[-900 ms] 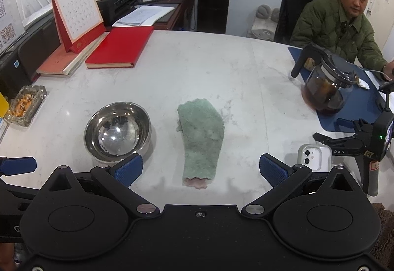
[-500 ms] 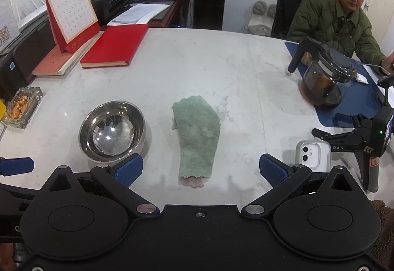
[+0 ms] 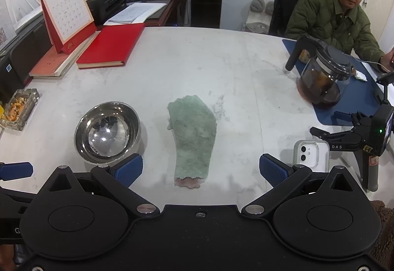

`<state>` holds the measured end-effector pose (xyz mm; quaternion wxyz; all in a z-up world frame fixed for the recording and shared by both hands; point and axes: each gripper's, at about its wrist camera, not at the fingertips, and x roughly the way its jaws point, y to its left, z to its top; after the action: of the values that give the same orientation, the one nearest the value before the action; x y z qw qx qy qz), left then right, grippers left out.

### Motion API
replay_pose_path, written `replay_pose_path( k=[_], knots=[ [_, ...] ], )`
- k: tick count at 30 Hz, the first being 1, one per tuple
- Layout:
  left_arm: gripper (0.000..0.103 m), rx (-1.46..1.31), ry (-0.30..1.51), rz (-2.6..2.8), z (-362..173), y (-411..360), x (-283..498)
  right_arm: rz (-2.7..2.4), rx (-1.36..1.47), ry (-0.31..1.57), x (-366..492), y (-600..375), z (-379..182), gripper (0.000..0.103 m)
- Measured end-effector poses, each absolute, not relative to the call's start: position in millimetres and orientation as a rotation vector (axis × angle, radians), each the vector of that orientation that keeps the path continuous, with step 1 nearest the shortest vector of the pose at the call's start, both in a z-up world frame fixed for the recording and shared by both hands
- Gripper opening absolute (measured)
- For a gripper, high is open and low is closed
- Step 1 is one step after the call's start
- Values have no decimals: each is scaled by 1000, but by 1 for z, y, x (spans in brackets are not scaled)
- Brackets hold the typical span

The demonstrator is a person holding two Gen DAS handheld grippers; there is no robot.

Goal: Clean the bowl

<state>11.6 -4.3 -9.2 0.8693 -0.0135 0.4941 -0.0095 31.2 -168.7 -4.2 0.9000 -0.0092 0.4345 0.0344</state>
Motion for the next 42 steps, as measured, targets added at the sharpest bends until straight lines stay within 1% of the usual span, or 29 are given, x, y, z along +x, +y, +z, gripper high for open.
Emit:
replay_pose_path(
  k=[13, 42],
  knots=[
    [101, -30, 1034, -25, -9, -6, 18, 64, -15, 897, 35, -171, 2, 103],
    [101, -17, 1056, -46, -13, -14, 26, 53, -3, 908, 42, -180, -4, 103]
  ],
)
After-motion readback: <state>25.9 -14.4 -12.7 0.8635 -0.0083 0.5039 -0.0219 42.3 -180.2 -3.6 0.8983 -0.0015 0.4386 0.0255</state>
